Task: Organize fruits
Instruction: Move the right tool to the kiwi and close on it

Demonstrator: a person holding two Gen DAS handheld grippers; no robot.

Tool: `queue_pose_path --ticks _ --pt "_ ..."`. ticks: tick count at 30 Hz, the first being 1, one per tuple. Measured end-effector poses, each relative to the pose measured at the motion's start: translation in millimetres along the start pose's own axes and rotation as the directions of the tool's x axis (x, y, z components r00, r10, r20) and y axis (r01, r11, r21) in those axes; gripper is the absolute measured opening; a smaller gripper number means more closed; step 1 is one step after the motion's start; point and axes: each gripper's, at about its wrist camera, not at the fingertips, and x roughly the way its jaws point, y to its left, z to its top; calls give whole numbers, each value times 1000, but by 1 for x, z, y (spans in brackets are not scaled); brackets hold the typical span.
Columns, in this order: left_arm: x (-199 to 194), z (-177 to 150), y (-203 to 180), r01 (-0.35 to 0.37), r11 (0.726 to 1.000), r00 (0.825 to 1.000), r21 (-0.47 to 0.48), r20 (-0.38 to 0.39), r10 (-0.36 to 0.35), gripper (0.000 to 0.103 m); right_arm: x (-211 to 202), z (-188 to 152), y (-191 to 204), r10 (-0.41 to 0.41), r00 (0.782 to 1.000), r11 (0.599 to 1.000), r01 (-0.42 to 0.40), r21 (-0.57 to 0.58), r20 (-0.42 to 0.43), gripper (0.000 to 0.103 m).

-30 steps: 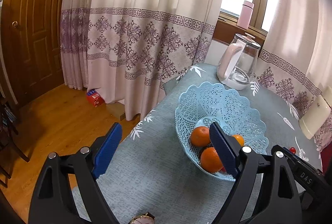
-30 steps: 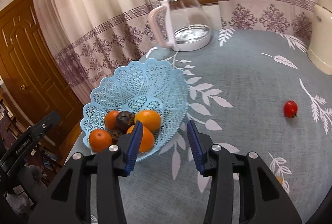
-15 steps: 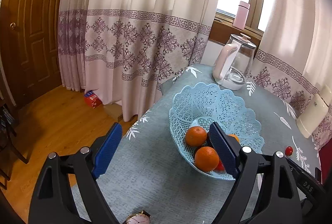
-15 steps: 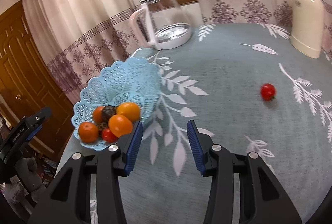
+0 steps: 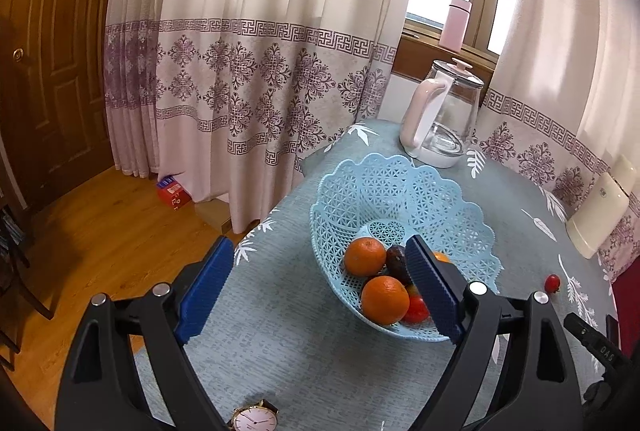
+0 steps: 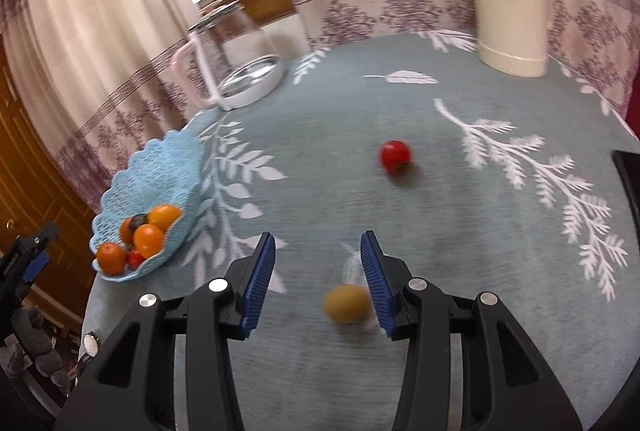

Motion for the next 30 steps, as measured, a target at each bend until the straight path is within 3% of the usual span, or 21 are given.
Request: queue_pose_path --ticks 9,25,30 --pt "1 -1 -5 11 1000 1000 13 -6 -11 89 -2 -13 -25 -52 998 998 53 20 -21 45" --pt "2 -3 -9 16 1000 1000 21 -10 -15 89 16 -30 -3 -49 996 996 43 -78 -77 44" --pt "2 -3 -10 16 1000 1000 24 -11 -15 89 21 -31 3 -57 995 993 47 -110 -84 36"
